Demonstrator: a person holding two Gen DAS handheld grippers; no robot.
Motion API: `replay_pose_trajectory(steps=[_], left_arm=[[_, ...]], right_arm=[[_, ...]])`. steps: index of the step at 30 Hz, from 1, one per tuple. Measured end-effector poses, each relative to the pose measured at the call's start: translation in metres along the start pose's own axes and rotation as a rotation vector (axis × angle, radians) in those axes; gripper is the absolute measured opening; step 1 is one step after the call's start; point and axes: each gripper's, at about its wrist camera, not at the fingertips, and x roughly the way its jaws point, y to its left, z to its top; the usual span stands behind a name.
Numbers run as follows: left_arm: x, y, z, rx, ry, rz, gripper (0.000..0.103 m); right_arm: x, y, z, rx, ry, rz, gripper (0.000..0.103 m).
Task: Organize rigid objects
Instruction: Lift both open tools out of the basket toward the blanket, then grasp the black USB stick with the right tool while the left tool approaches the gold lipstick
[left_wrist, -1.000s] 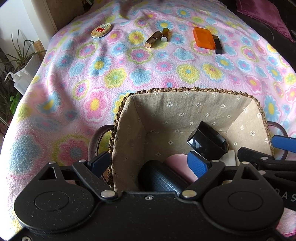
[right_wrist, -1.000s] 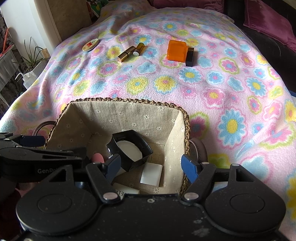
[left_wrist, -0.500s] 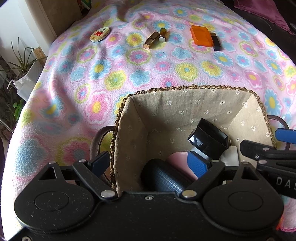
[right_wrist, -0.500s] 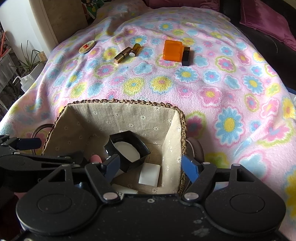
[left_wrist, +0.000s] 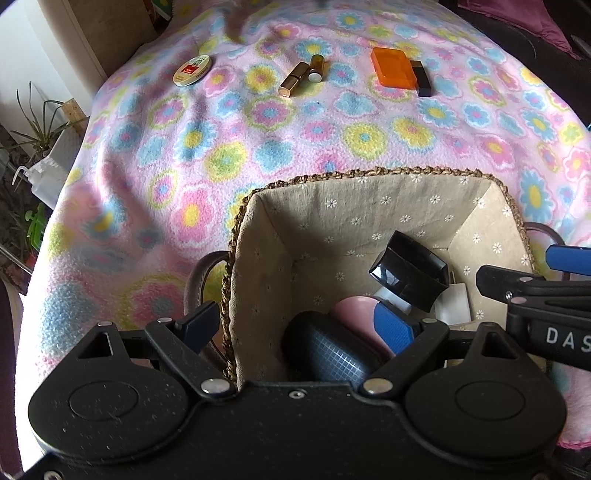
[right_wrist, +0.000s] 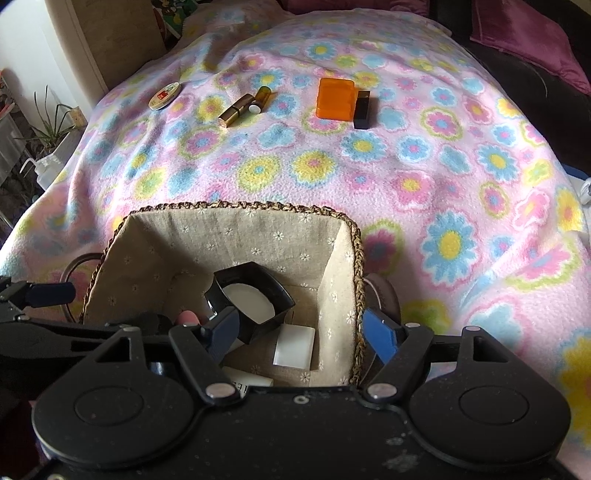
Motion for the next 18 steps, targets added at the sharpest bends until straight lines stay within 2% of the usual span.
replay_pose_trajectory(steps=[8,12,18], left_arm=[[-0.013,0.007,0.027,0.008,-0.038,-0.016,0.089],[-0.012,0.015,0.051,0.002,-0.059,-0.03,0.089],[0.005,0.023,0.089,0.013,-0.081,-0.006,0.089]], right_arm=[[-0.003,-0.007,0.02,0.028,-0.01,0.018,0.075],[-0.003,-0.01,0.039,0.004,-0.057,-0.027,0.077],[0.013,-0.03,0.076,0.02,-0.093,-0.045,0.077]])
